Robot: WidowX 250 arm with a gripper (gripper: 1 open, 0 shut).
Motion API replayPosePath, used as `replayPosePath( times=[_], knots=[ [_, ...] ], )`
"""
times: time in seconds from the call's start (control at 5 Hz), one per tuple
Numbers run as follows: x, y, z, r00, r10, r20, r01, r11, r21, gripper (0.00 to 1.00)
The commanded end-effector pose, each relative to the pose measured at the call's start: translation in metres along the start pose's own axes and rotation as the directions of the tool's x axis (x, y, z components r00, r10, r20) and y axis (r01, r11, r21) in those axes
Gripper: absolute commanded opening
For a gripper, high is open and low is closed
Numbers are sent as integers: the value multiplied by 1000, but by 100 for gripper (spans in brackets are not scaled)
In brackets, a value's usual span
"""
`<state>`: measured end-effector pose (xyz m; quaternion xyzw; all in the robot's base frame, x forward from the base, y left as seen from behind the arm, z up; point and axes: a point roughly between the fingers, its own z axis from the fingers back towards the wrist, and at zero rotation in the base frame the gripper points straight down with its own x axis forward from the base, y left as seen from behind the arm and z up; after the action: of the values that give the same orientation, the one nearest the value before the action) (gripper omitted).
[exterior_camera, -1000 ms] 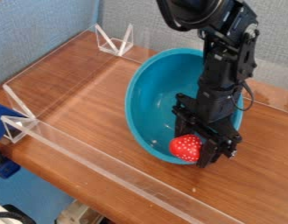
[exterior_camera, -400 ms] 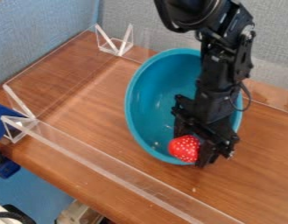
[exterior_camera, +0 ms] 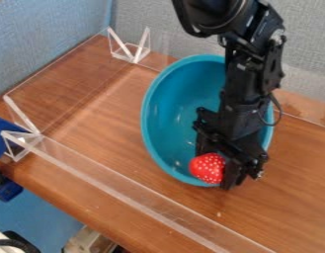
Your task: Remove the strawberry from inside the blue bowl and put it on the table
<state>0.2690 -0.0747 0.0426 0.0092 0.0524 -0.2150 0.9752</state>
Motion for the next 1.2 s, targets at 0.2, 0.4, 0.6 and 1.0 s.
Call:
replayPosePath(
  times=[0.2,0.4,0.6,1.0],
  knots=[
    [1,7,9,999,11,37,-11,1000,0,0],
    [0,8,9,999,8,39,-8,1000,0,0],
    [-2,10,13,999,11,46,-12,1000,5,0],
    [-9,14,20,998,23,54,-23,1000,12,0]
  ],
)
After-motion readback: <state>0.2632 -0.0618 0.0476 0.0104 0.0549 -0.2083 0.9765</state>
